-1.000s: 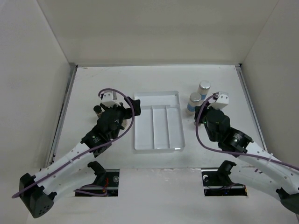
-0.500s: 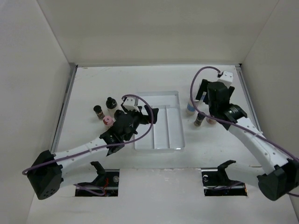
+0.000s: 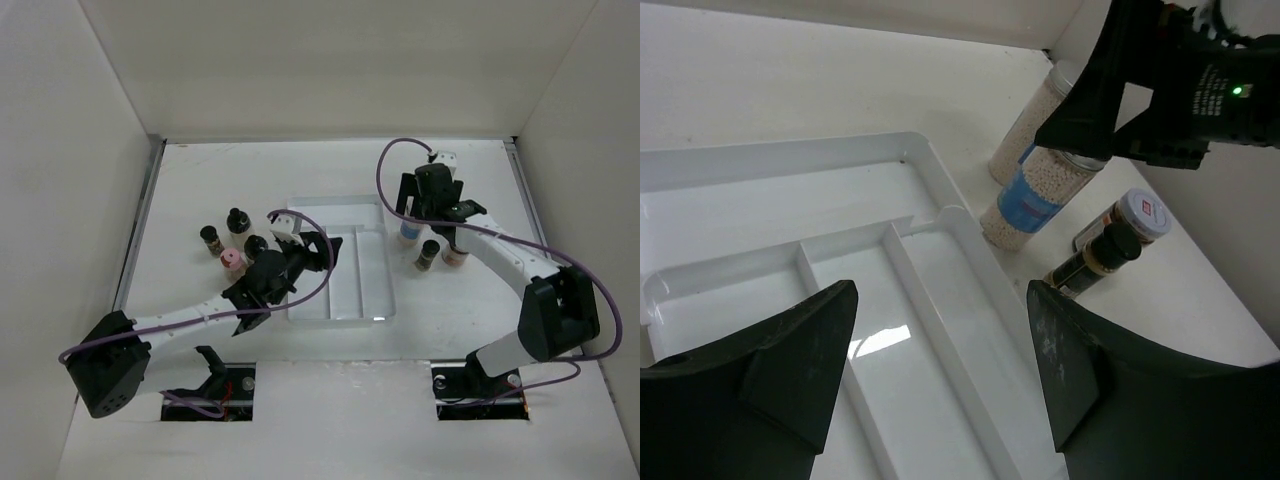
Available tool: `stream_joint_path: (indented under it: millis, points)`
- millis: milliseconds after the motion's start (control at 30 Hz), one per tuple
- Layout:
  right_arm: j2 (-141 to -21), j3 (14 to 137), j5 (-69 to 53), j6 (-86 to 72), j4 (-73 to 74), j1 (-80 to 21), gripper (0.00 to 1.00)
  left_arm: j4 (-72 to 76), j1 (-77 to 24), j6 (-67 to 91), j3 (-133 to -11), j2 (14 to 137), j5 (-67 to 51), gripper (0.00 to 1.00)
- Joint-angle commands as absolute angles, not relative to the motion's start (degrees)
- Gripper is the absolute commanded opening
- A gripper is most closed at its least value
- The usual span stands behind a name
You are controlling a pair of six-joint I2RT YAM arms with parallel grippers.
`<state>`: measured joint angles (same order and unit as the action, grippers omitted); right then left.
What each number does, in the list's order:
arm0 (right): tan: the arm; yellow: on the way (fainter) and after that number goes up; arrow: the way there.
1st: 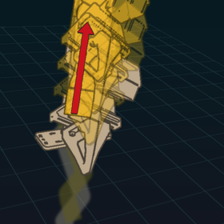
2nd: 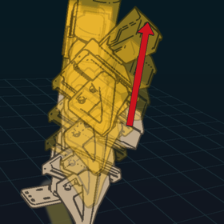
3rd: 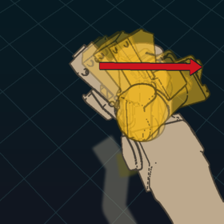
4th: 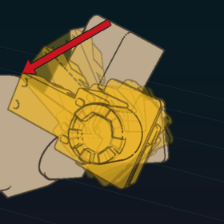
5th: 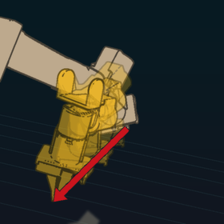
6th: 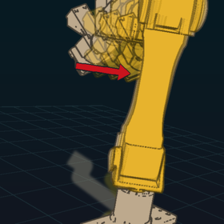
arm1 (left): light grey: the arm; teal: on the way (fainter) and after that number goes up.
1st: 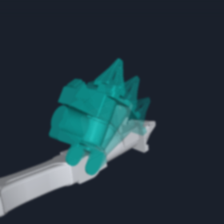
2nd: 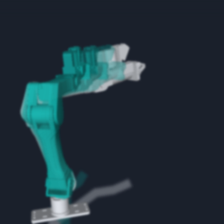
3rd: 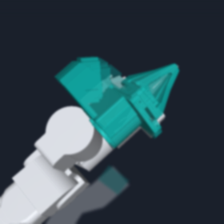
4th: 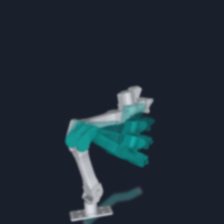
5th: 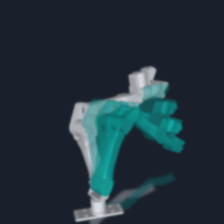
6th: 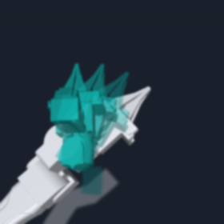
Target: Organize the condiment bottles
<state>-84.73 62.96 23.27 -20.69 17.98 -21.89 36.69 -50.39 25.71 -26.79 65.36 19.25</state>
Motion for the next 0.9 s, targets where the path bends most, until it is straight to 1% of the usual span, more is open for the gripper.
stream_joint_path:
  millis: [0, 33, 100, 133, 167, 233, 333, 467, 600, 733, 867]
  points:
    - [-86.8, 66.1, 21.2, -20.2, 12.1, -20.3, 0.99, 41.9, -50.1, 25.2, -25.8, 63.7, 19.2, 0.67]
    - [-87.5, 66.4, 21.0, -20.0, 11.7, -20.3, 0.91, 42.0, -50.1, 25.2, -25.6, 63.5, 19.4, 0.67]
    - [-87.8, 66.8, 21.2, -20.0, 11.1, -20.4, 0.68, 42.2, -50.1, 25.1, -25.3, 62.7, 20.1, 0.67]
    - [-87.3, 66.8, 21.4, -20.0, 10.6, -20.5, 0.59, 42.3, -50.1, 25.0, -25.1, 62.1, 20.4, 0.67]
    - [-86.3, 66.8, 21.7, -20.0, 10.2, -20.5, 0.53, 42.3, -50.1, 25.0, -25.0, 61.4, 20.7, 0.67]
    - [-83.7, 67.5, 23.3, -19.7, 10.0, -21.0, 0.46, 42.8, -50.0, 24.9, -24.5, 59.9, 21.2, 0.67]
    - [-80.5, 69.8, 26.7, -18.0, 10.0, -23.9, 0.45, 44.7, -49.9, 24.9, -23.2, 58.1, 22.1, 0.67]
    - [-81.5, 74.3, 27.5, -16.3, 9.9, -28.0, 0.45, 45.9, -49.4, 24.8, -22.1, 57.2, 23.4, 0.68]
    - [-87.4, 80.0, 25.8, -16.1, 8.1, -31.2, 0.45, 45.6, -48.9, 24.8, -21.3, 55.5, 25.3, 0.68]
    - [-95.3, 87.3, 23.4, -16.5, 7.4, -34.8, 0.45, 45.6, -48.1, 24.9, -18.9, 50.6, 29.6, 0.68]
    - [-103.0, 93.9, 23.1, -16.2, 8.1, -36.9, 0.45, 45.4, -47.2, 24.9, -17.2, 46.9, 31.5, 0.68]
